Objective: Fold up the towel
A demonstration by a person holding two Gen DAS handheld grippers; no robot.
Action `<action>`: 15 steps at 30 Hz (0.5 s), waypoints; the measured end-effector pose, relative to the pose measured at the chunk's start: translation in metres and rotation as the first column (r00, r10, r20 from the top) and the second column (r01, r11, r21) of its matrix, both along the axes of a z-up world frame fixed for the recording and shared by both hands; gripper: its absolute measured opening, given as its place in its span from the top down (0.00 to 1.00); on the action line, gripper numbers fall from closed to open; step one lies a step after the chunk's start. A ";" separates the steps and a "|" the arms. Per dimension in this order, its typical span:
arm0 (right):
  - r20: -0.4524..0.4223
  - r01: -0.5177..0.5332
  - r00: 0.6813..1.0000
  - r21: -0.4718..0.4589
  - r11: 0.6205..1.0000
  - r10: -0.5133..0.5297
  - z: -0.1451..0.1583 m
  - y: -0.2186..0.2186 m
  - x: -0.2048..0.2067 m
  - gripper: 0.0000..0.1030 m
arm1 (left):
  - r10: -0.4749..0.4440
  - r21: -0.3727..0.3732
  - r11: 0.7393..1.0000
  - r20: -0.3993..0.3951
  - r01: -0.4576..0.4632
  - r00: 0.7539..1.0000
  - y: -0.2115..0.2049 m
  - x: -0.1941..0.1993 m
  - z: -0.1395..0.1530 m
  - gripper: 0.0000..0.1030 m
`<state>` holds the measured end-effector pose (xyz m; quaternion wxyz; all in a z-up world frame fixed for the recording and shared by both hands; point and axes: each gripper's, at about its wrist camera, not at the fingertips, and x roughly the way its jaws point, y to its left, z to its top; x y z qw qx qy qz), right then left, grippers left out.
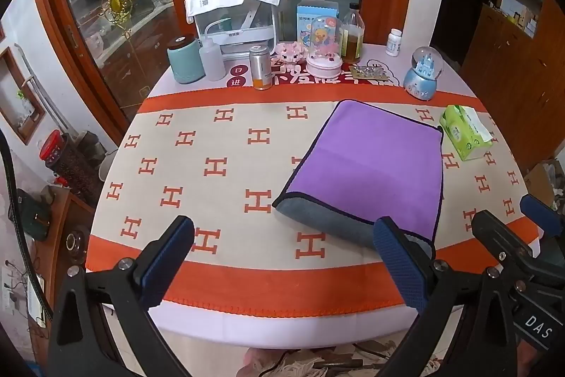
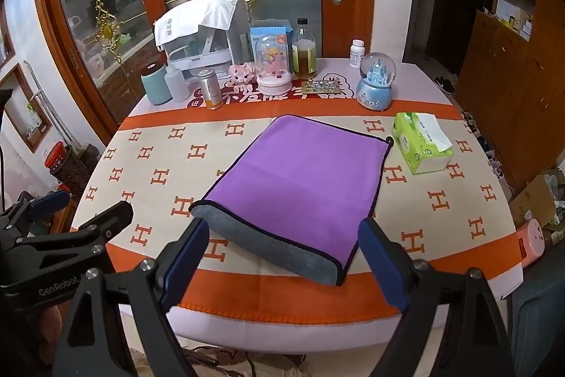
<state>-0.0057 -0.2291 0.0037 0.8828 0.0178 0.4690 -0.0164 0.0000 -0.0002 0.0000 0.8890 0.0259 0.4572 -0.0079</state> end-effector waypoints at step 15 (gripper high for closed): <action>-0.008 -0.003 1.000 -0.020 1.000 0.003 0.001 0.004 -0.001 0.16 | -0.014 0.003 1.000 -0.003 0.014 1.000 -0.001 -0.004 0.000 0.02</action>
